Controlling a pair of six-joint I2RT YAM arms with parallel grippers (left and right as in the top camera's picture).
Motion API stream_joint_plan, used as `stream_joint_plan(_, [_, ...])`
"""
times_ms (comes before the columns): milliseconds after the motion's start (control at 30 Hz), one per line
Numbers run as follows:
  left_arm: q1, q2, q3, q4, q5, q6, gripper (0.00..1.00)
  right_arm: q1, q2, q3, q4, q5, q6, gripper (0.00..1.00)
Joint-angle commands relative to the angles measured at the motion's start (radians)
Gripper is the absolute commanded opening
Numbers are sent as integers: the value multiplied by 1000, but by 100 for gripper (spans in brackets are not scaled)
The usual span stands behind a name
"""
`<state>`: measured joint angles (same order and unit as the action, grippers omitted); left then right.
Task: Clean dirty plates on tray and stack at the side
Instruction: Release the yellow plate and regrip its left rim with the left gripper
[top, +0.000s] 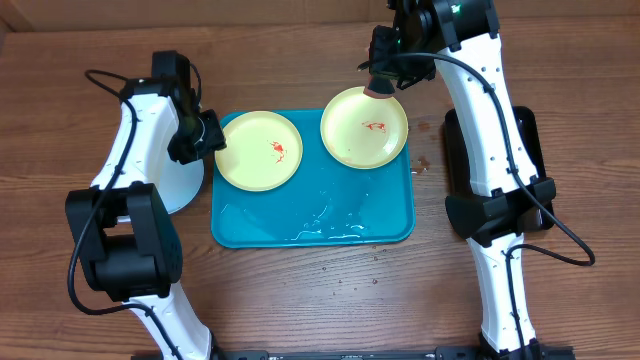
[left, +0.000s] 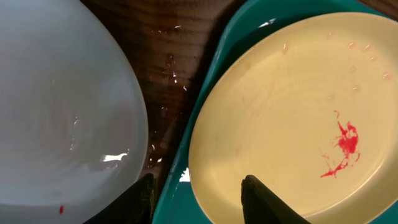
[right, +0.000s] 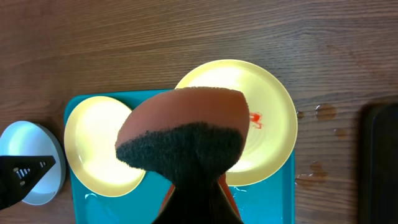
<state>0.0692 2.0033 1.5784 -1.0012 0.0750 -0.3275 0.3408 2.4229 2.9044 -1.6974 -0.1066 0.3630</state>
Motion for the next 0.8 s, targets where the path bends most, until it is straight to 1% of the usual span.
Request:
stream_joint_plan(0, [-24, 5, -45, 27, 11, 10, 43, -5, -35, 14, 4, 1, -24, 4])
stream_joint_plan(167, [-47, 5, -72, 39, -5, 36, 36, -5, -35, 14, 4, 1, -28, 4])
stream_joint_plan(433, [-64, 5, -73, 2, -59, 34, 30, -5, -35, 14, 4, 0, -27, 4])
stream_joint_plan(600, [-64, 5, -74, -47, -76, 1, 30, -5, -35, 14, 4, 0, -27, 4])
stream_joint_plan(767, [-65, 5, -86, -35, -74, -18, 31, -5, -35, 14, 4, 0, -27, 4])
